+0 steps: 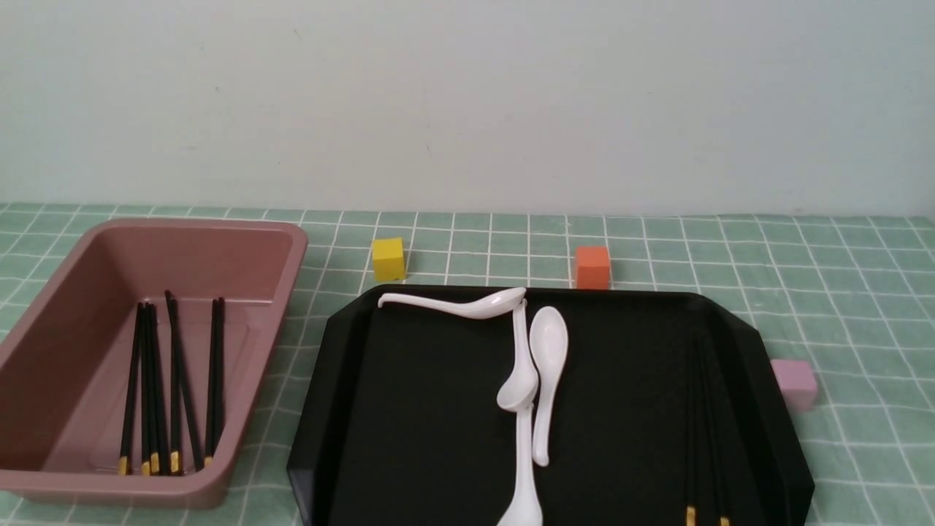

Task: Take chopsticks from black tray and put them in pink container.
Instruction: 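Move the gripper over the chopsticks on the black tray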

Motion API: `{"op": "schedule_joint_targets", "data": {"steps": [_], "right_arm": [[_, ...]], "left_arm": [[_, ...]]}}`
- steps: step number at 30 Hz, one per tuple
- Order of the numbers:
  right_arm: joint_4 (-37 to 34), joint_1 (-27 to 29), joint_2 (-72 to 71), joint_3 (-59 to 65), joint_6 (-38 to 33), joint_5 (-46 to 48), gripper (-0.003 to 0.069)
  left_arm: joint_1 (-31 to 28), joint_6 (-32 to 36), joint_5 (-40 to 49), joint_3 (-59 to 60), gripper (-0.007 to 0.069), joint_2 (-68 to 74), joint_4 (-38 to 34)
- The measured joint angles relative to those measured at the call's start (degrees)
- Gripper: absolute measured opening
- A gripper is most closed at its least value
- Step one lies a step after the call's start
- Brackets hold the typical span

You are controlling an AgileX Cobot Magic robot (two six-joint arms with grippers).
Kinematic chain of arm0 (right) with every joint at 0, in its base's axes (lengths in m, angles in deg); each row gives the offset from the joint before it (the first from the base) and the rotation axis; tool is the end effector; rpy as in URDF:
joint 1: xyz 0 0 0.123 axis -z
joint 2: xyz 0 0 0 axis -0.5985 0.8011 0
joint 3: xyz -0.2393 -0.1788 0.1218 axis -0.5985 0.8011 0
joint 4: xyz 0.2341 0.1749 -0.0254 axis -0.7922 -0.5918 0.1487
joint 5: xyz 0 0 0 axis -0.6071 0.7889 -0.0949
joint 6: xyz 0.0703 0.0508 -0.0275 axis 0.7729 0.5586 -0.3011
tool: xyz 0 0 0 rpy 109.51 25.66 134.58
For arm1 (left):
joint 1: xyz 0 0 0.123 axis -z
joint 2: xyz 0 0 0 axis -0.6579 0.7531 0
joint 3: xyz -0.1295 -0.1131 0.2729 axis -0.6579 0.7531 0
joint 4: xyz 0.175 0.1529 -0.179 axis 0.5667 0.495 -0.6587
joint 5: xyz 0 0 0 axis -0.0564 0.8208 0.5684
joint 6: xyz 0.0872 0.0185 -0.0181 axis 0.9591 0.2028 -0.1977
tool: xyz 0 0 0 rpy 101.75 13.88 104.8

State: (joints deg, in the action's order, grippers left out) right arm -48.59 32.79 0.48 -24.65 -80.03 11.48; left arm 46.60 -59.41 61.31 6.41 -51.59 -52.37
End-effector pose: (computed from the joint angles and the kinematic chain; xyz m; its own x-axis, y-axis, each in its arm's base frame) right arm 0.0660 0.0265 0.3442 -0.1471 0.4749 -0.8676 -0.2682 0.8252 0.4972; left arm 0.0561 -0.0073 0.1682 -0.3289 -0.3462 -0.8786 -0.0086 0.9315 -0.3637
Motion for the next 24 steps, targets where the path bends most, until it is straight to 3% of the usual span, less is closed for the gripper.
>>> {"op": "schedule_joint_targets", "data": {"steps": [7, 10, 18, 24], "right_arm": [[2.25, 0.00, 29.83, -10.42, -4.12, 25.59, 0.0006], [2.67, 0.00, 38.34, -11.43, -4.18, 29.20, 0.0029], [6.03, -0.37, 62.51, -18.56, -6.63, 35.67, 0.0223], [15.00, -7.38, 68.68, -25.15, 1.64, 35.24, 0.0252]], "left_arm": [[0.00, 0.00, 0.00, 0.00, 0.0239, 0.00, 0.00], [0.00, 0.00, 0.00, 0.00, 0.0239, 0.00, 0.00], [0.00, 0.00, 0.00, 0.00, 0.0239, 0.00, 0.00], [0.00, 0.00, 0.00, 0.00, 0.0239, 0.00, 0.00]]}}
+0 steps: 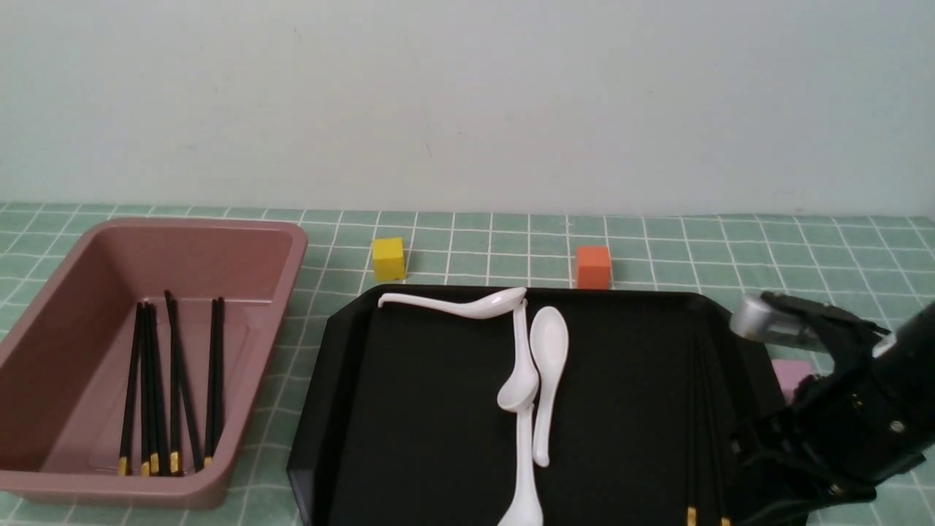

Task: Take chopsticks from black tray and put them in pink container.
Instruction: 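Move the gripper over the chopsticks on the black tray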

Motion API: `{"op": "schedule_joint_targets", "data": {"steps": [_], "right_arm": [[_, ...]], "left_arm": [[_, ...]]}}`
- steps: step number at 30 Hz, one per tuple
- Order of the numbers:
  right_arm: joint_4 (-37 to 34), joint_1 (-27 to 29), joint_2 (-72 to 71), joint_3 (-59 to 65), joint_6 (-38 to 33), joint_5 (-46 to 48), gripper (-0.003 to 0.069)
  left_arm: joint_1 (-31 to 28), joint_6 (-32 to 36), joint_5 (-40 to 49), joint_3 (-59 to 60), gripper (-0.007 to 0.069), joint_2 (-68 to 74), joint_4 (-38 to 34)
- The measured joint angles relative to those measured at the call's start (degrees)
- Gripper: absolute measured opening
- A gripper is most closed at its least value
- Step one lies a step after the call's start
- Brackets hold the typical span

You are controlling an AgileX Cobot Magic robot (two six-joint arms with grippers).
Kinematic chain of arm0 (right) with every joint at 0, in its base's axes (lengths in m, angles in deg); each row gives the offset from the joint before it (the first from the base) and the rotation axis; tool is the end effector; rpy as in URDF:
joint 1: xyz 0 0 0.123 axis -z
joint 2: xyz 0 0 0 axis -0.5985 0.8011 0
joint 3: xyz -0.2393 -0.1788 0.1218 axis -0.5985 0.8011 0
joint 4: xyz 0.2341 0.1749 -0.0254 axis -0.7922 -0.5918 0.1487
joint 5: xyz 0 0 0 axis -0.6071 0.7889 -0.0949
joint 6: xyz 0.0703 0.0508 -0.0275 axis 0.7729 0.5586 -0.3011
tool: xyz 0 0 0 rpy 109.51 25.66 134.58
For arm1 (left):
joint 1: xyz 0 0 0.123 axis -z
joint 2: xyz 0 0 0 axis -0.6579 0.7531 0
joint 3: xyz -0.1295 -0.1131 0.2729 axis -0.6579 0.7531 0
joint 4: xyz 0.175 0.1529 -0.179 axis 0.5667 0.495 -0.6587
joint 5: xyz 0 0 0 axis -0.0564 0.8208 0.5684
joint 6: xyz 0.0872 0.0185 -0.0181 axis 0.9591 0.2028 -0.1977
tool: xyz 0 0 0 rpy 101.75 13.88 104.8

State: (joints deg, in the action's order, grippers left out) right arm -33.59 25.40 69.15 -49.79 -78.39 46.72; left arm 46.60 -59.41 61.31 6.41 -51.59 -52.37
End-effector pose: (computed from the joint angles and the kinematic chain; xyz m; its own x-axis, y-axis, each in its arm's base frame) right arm 0.2762 0.0916 0.2421 -0.9891 -0.0836 -0.1213 -0.1259 0.9072 0.4013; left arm 0.0561 -0.0073 0.1682 -0.3289 -0.3462 -0.8786 -0.0086 0.9315 -0.3637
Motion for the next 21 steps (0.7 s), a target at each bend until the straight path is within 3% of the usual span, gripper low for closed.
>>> {"op": "schedule_joint_targets", "data": {"steps": [2, 4, 10, 15, 21], "right_arm": [[3.80, -2.46, 0.94, -1.49, 4.09, -1.27, 0.0259], [11.54, -6.47, 2.62, -3.41, 13.37, -3.97, 0.0286], [23.90, -10.91, 6.59, -3.92, 32.30, -9.41, 0.0395], [25.88, -11.03, 10.81, -3.97, 36.62, -13.65, 0.0451], [25.82, -11.09, 15.42, -4.10, 38.17, -16.99, 0.0461]], "left_arm": [[0.00, 0.00, 0.00, 0.00, 0.0239, 0.00, 0.00], [0.00, 0.00, 0.00, 0.00, 0.0239, 0.00, 0.00], [0.00, 0.00, 0.00, 0.00, 0.0239, 0.00, 0.00], [0.00, 0.00, 0.00, 0.00, 0.0239, 0.00, 0.00], [0.00, 0.00, 0.00, 0.00, 0.0239, 0.00, 0.00]]}}
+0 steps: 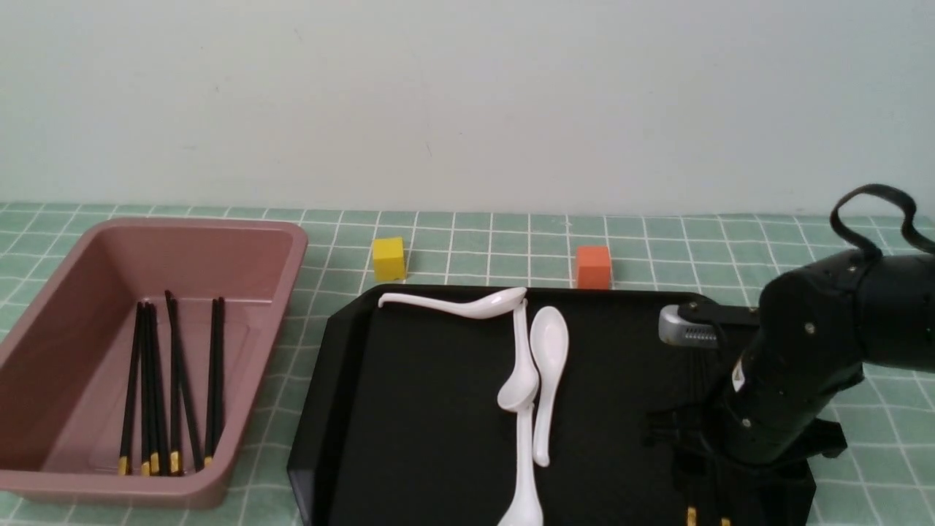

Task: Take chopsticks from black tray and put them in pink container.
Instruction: 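Move the gripper over the chopsticks on the black tray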

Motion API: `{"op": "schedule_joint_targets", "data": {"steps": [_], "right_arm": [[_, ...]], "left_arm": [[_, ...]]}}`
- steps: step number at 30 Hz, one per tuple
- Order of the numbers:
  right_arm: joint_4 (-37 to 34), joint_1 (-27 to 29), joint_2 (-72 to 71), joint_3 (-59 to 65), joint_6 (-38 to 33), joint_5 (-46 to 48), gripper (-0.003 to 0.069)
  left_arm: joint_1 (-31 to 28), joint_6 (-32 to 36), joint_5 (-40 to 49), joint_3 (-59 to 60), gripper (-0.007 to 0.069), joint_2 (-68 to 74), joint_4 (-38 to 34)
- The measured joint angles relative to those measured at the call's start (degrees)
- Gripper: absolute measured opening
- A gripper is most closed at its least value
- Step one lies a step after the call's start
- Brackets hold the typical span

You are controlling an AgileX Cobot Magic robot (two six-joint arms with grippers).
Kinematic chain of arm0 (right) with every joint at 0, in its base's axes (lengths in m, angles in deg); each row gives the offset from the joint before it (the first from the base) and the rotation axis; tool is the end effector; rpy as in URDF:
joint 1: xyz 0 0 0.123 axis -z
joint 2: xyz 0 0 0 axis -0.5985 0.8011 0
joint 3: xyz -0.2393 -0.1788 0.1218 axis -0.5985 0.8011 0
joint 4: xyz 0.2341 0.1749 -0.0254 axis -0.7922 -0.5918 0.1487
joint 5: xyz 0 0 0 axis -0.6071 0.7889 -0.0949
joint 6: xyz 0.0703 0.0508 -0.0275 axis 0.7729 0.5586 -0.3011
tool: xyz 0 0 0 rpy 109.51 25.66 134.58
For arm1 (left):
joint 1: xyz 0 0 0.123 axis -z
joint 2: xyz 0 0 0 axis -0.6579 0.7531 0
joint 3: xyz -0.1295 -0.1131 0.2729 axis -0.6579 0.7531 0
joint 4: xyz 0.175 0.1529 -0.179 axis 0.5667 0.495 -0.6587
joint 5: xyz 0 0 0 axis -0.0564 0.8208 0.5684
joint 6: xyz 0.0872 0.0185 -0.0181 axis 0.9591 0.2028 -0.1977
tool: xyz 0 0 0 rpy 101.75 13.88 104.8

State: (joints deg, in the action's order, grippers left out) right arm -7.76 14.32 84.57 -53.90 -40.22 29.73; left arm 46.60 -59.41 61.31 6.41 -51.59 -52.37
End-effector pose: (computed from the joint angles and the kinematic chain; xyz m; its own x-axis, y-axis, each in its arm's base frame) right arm 0.3229 0.1358 0.1720 -0.9755 0.1419 -0.1683 0.1215 0.9846 0.1260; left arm 0.0561 -0.0073 0.1682 -0.3289 -0.3462 -0.8786 -0.0086 0.9315 -0.3637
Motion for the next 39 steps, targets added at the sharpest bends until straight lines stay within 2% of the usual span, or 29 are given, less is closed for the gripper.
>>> {"op": "schedule_joint_targets", "data": {"steps": [6, 10, 15, 22, 30, 39], "right_arm": [[0.05, 0.00, 2.86, -0.26, 0.07, -0.11, 0.0461], [0.17, 0.00, 3.14, -0.36, 0.07, -0.10, 0.0436], [1.20, 0.00, 3.78, -0.83, 0.07, 1.37, 0.0351], [2.26, 0.00, 4.19, -1.22, 0.07, 3.30, 0.0146], [1.00, 0.05, 2.88, -1.26, -0.79, 4.82, 0.0143], [-1.91, 0.05, -7.30, -10.08, -2.52, 14.97, 0.0143]], "left_arm": [[0.00, 0.00, 0.00, 0.00, 0.0239, 0.00, 0.00], [0.00, 0.00, 0.00, 0.00, 0.0239, 0.00, 0.00], [0.00, 0.00, 0.00, 0.00, 0.0239, 0.00, 0.00], [0.00, 0.00, 0.00, 0.00, 0.0239, 0.00, 0.00], [0.00, 0.00, 0.00, 0.00, 0.0239, 0.00, 0.00], [0.00, 0.00, 0.00, 0.00, 0.0239, 0.00, 0.00]]}}
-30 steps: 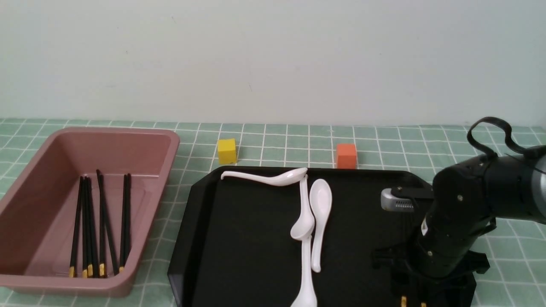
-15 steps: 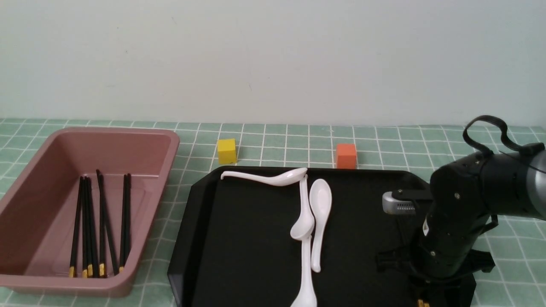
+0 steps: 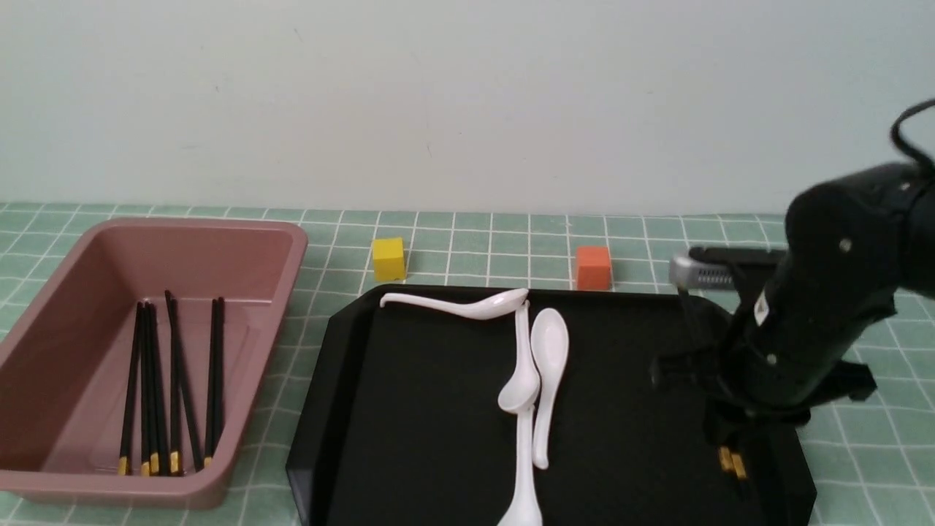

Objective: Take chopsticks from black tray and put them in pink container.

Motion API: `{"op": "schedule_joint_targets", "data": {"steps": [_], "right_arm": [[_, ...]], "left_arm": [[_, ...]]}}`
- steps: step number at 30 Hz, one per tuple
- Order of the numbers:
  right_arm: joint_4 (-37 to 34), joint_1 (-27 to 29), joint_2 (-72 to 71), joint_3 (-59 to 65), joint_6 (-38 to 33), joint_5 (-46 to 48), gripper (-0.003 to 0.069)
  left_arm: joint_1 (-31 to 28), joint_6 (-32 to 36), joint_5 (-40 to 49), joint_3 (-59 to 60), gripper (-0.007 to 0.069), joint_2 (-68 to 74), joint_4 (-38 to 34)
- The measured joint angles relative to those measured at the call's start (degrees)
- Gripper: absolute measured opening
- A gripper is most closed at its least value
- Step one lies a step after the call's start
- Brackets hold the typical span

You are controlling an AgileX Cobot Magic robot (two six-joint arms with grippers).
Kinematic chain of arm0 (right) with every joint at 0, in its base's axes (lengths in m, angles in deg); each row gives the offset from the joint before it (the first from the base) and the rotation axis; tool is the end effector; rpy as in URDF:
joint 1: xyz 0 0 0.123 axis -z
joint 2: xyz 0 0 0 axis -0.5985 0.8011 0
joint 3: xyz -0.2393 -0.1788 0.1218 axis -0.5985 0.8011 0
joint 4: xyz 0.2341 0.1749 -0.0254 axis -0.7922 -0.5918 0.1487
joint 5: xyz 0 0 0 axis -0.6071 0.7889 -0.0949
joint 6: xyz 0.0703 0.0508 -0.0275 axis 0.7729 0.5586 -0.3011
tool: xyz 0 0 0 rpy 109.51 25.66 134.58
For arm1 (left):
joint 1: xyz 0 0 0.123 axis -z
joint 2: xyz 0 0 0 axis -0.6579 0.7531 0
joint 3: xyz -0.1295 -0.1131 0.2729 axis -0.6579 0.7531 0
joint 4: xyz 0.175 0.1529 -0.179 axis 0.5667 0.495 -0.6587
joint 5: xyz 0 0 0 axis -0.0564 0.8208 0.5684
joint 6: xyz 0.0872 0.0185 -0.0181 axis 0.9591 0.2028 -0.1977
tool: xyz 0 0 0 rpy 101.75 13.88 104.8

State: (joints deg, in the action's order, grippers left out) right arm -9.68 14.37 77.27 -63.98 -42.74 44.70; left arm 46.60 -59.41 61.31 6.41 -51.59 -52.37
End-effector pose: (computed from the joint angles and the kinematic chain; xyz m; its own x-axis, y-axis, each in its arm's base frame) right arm 0.3255 0.1399 0.2614 -0.9746 0.1126 -0.1934 0.0799 0.9823 0.1693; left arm 0.0561 -0.0073 0.1682 -0.3289 -0.3462 -0.8786 -0.0086 0.9315 -0.3637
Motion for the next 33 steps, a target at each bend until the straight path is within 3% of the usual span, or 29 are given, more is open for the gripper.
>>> {"op": "schedule_joint_targets", "data": {"steps": [8, 10, 18, 26, 33], "right_arm": [[-17.18, -6.03, -0.01, -11.49, -10.48, -3.74, 0.0143], [-24.65, -10.21, 4.37, -16.19, -16.32, -6.78, 0.0143], [-38.69, -20.57, 22.51, -36.71, -25.96, -9.67, 0.0143], [-40.97, -26.46, 39.57, -55.04, -29.65, -18.24, 0.0143], [-41.19, -27.42, 44.76, -56.97, -29.79, -24.08, 0.0143]], "left_arm": [[0.00, 0.00, 0.00, 0.00, 0.0239, 0.00, 0.00], [0.00, 0.00, 0.00, 0.00, 0.0239, 0.00, 0.00], [0.00, 0.00, 0.00, 0.00, 0.0239, 0.00, 0.00], [0.00, 0.00, 0.00, 0.00, 0.0239, 0.00, 0.00], [0.00, 0.00, 0.00, 0.00, 0.0238, 0.00, 0.00]]}}
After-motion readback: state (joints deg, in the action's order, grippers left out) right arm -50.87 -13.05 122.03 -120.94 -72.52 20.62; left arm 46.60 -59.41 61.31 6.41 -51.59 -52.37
